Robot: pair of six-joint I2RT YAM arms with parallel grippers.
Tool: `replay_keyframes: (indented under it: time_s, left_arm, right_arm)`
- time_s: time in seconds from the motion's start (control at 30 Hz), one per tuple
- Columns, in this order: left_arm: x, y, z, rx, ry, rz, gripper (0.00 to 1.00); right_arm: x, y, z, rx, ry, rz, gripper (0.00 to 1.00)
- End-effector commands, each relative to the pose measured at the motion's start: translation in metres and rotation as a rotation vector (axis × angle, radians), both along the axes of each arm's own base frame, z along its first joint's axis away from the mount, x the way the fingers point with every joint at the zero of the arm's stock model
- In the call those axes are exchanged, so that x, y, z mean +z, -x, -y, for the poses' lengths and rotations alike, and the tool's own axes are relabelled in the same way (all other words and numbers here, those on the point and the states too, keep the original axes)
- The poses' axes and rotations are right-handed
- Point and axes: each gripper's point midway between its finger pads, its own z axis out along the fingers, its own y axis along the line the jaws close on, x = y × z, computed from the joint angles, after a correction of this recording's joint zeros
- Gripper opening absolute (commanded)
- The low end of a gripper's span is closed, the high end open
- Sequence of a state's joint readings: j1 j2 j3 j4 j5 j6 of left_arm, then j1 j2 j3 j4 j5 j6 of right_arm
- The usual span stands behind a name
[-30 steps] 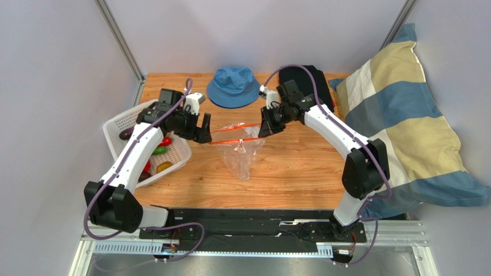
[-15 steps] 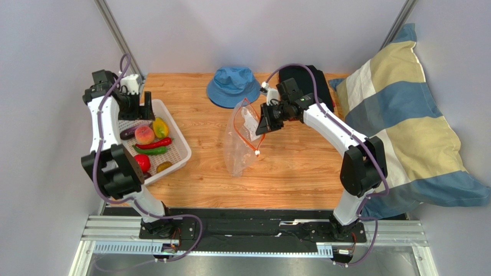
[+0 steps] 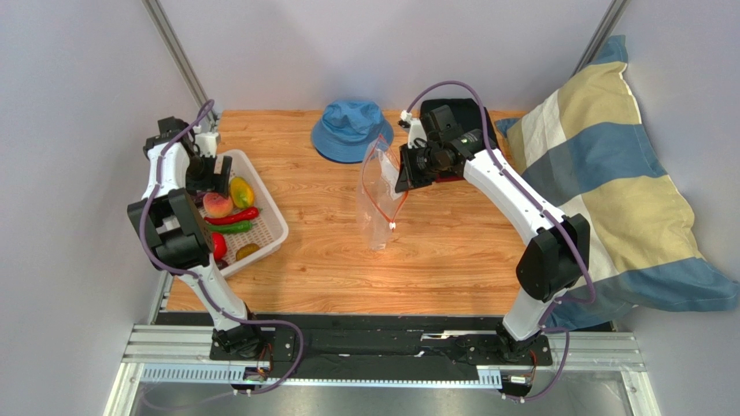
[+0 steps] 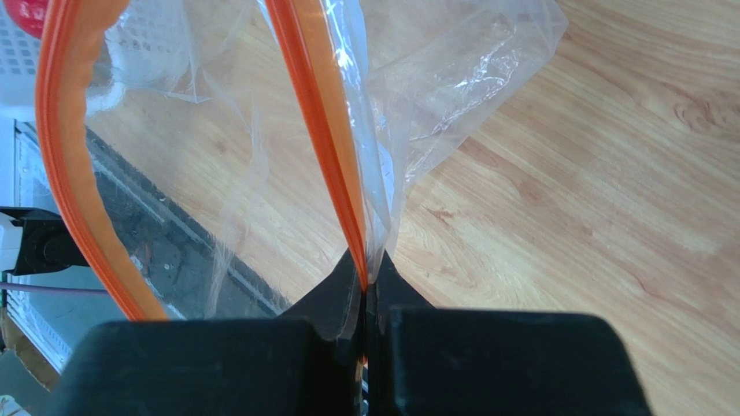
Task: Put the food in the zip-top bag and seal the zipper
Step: Pick up the fake fruit from the bin.
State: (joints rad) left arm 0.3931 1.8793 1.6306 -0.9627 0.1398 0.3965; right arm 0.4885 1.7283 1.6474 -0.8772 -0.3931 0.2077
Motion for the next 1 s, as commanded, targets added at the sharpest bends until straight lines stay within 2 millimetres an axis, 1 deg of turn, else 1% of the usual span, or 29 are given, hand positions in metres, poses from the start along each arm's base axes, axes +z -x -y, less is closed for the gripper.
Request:
replay_keyframes:
  time_s: [0.0,0.07,0.1,0.17,0.2,0.23,0.27,0.3,0.33,0.37,0.43,0.47,0.5,0.53,0.6,0.63,0.67,0.73,0.77,0.83,0.87,0.9,0.93,0.97]
  left_arm:
    - [-0.019,-0.008,-0.014,-0.008,-0.05,-0.003,0.99]
    - [-0.028,-0.011,-0.014,-0.007,-0.04,-0.01,0.99]
    - [-0.031,-0.012,-0.014,-0.004,-0.033,-0.015,0.99]
    - [-0.038,-0.013,-0.012,-0.002,-0.017,-0.027,0.95]
    - [-0.04,-0.013,-0.011,0.003,-0.011,-0.029,0.93]
    - [-0.04,-0.014,-0.01,0.002,-0.009,-0.028,0.89]
    - [-0.041,-0.014,-0.009,0.004,-0.002,-0.024,0.86]
    - [-0.041,-0.013,-0.008,0.008,0.0,-0.022,0.84]
    - [-0.041,-0.015,-0.008,0.011,0.006,-0.012,0.79]
    - [-0.038,-0.015,-0.004,0.005,0.015,0.0,0.77]
    - [-0.04,-0.011,-0.002,0.004,0.026,-0.006,0.76]
    - [-0.041,-0.01,0.0,0.004,0.032,-0.009,0.75]
    - [-0.041,-0.008,0.001,-0.005,0.034,-0.01,0.7]
    - [-0.04,-0.006,0.003,-0.008,0.04,-0.014,0.59]
    - [-0.026,-0.007,0.008,-0.011,0.056,0.021,0.49]
    - [-0.018,-0.005,0.011,-0.015,0.069,0.036,0.48]
    - [-0.002,-0.007,0.017,-0.024,0.08,0.081,0.47]
    - [0.014,-0.007,0.021,-0.025,0.087,0.116,0.43]
    - [0.029,-0.008,0.022,-0.029,0.086,0.152,0.42]
    - [0.04,-0.005,0.028,-0.033,0.098,0.169,0.41]
    - [0.054,-0.005,0.032,-0.045,0.107,0.205,0.4]
    - [0.061,-0.004,0.035,-0.044,0.117,0.22,0.4]
    - [0.066,-0.002,0.039,-0.049,0.133,0.229,0.4]
    - [0.08,-0.003,0.047,-0.067,0.155,0.268,0.4]
  right_arm:
    - [0.012,0.01,-0.001,-0.032,0.047,0.025,0.0]
    - [0.003,0.009,-0.007,-0.033,0.065,0.01,0.0]
    - [0.002,0.011,-0.014,-0.026,0.062,0.007,0.0]
    - [-0.002,0.01,-0.024,-0.006,0.046,-0.006,0.0]
    - [-0.01,0.008,-0.028,-0.004,0.049,-0.027,0.0]
    - [-0.008,0.005,-0.033,-0.007,0.035,-0.031,0.0]
    - [-0.009,0.002,-0.036,-0.008,0.028,-0.028,0.0]
    - [-0.016,-0.002,-0.038,-0.009,0.034,-0.042,0.0]
    - [-0.014,-0.004,-0.041,-0.011,0.022,-0.042,0.0]
    - [-0.016,-0.006,-0.044,-0.011,0.021,-0.045,0.0]
    - [-0.021,-0.007,-0.05,-0.003,0.017,-0.063,0.0]
    - [-0.019,-0.009,-0.051,-0.005,0.012,-0.059,0.0]
    - [-0.02,-0.009,-0.053,-0.001,0.013,-0.06,0.0]
    - [-0.02,-0.01,-0.053,-0.007,0.017,-0.058,0.0]
    - [-0.011,-0.011,-0.05,-0.004,0.025,-0.039,0.0]
    - [-0.008,-0.012,-0.047,-0.01,0.038,-0.021,0.0]
    - [0.001,-0.009,-0.043,-0.012,0.041,-0.006,0.0]
    - [0.008,-0.008,-0.035,-0.017,0.059,0.022,0.0]
    - [0.016,-0.003,-0.03,-0.02,0.064,0.033,0.0]
    - [0.019,-0.005,-0.019,-0.046,0.108,0.066,0.0]
    - [0.02,-0.003,-0.013,-0.054,0.128,0.072,0.0]
    - [0.026,0.0,-0.009,-0.055,0.135,0.09,0.0]
    - [0.026,-0.001,-0.002,-0.058,0.173,0.115,0.0]
    - [0.025,0.001,0.003,-0.055,0.196,0.12,0.0]
